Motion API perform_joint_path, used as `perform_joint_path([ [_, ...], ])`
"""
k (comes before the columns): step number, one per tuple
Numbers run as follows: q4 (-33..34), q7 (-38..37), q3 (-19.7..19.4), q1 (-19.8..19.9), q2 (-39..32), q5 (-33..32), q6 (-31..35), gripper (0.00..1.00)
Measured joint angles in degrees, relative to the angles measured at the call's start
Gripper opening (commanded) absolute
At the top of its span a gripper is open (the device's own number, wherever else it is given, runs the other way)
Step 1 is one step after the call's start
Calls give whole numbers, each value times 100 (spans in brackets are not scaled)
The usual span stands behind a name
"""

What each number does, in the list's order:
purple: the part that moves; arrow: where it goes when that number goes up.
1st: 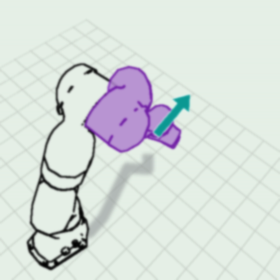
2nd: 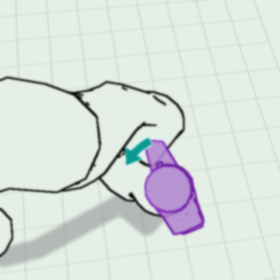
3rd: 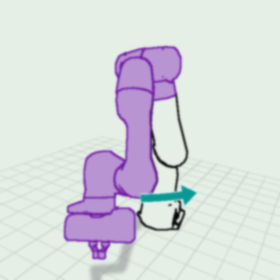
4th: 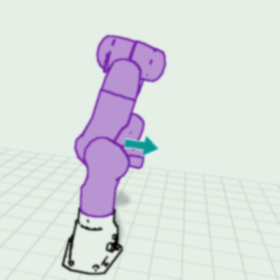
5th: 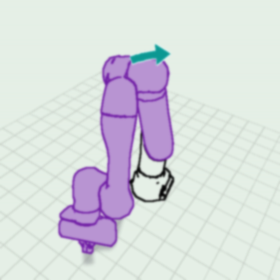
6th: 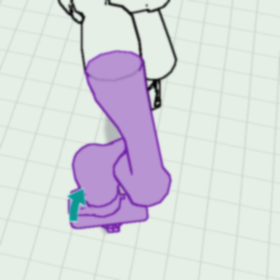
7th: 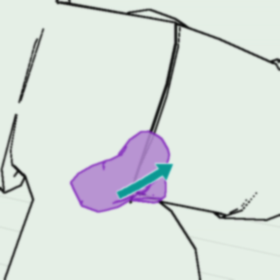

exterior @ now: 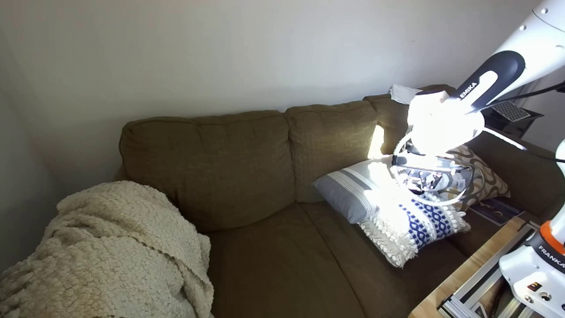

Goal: Pull out the remote, then place it on the grey pillow

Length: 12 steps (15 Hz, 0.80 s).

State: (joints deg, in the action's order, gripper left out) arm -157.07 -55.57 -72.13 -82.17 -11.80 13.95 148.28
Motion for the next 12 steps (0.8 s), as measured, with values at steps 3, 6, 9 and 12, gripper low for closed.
perform_joint_path([
  [3, 0, -72, -238, -333, 113, 0, 0, 26],
  [6, 1, -251, -650, -745, 133, -21, 11, 26],
  [9, 0, -360, -1218, -1213, 44, -70, 45, 26],
  [12, 0, -377, -1851, -1705, -168, -69, 47, 26],
])
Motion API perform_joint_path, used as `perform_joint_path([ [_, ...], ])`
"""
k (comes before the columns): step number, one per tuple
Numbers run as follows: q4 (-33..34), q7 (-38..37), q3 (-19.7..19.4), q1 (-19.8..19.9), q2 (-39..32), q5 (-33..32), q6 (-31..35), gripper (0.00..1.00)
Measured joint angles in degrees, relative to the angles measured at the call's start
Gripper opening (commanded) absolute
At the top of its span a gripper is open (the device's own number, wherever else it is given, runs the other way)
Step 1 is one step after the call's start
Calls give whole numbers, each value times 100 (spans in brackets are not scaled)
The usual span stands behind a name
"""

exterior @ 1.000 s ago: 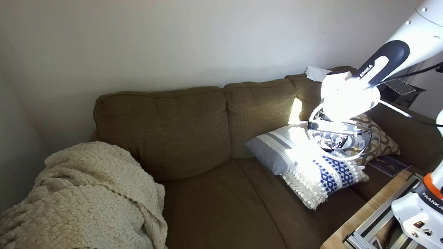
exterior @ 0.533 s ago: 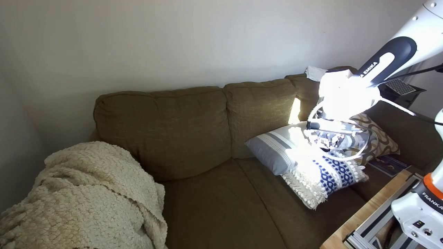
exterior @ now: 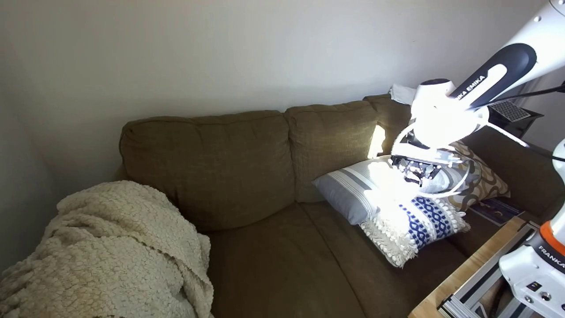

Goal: Pull out the remote, then place it on the grey pillow

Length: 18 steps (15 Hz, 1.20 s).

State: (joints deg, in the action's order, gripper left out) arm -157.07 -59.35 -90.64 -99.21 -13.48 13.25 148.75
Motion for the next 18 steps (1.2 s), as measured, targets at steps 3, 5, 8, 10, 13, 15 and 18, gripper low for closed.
perform_joint_path([
  [3, 0, 4, -606, -398, -345, 13, 0, 26],
  [5, 3, 2, -910, -527, -592, 58, 11, 26],
  [8, 0, -16, -1186, -509, -867, 124, 116, 26],
  [10, -3, -34, -1218, -362, -942, 142, 307, 26],
  [13, -5, -36, -1049, 82, -960, 131, 943, 26],
  [15, -7, -33, -786, 469, -935, 126, 1460, 26],
  [18, -10, -55, -314, 1078, -765, 140, 1844, 26],
])
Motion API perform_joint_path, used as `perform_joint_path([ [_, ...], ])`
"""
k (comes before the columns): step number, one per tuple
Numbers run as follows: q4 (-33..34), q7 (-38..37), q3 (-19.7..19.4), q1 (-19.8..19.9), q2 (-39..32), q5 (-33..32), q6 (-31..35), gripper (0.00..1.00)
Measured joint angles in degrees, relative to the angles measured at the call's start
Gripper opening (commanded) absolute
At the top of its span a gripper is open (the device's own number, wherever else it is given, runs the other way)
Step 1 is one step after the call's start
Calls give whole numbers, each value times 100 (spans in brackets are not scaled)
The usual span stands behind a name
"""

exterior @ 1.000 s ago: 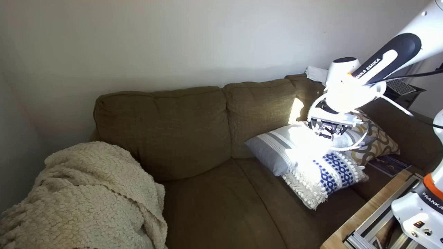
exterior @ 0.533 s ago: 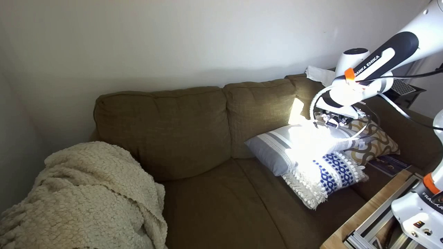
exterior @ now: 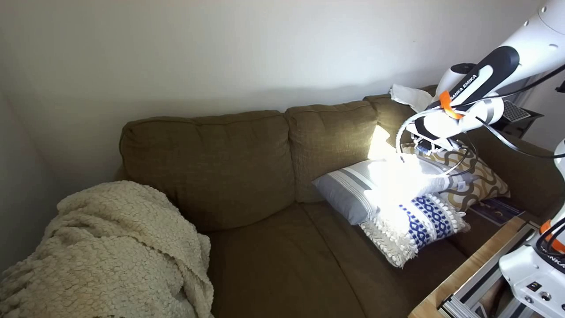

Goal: Pull out the remote, then place it on the grey pillow

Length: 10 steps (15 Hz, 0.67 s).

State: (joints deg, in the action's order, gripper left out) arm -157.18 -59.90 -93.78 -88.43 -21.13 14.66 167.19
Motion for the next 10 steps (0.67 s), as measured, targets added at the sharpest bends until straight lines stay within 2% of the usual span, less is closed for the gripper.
perform_joint_path([
  [5, 10, -168, 932, 1168, 371, 28, 266, 26],
  [10, 167, -208, 2263, 2610, 570, 126, 637, 26],
])
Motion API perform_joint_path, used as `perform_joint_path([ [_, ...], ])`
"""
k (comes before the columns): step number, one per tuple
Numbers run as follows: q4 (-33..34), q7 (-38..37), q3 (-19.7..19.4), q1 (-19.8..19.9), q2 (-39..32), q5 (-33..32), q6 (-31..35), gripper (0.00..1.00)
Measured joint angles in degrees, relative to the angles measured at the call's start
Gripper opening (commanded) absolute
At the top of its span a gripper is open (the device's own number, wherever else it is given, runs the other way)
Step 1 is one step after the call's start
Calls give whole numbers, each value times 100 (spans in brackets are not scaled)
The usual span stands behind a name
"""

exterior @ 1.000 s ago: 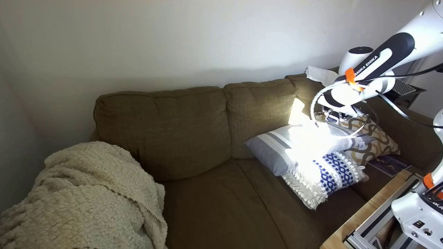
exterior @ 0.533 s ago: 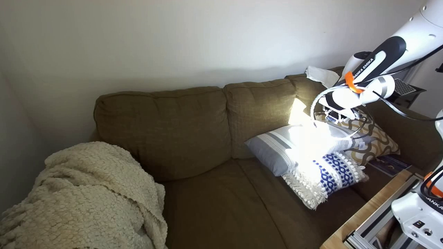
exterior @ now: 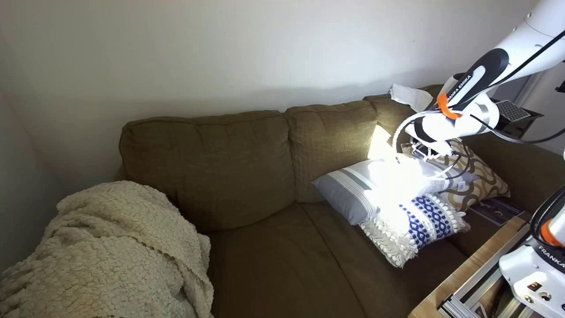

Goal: Pull out the remote, then place it on the grey pillow

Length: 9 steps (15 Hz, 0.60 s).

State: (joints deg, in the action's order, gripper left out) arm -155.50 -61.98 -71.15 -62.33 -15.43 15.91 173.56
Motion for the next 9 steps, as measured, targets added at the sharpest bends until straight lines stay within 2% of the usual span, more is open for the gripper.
perform_joint_path([
  [9, 693, 16, 3709, 3491, -159, 336, 167, 26],
])
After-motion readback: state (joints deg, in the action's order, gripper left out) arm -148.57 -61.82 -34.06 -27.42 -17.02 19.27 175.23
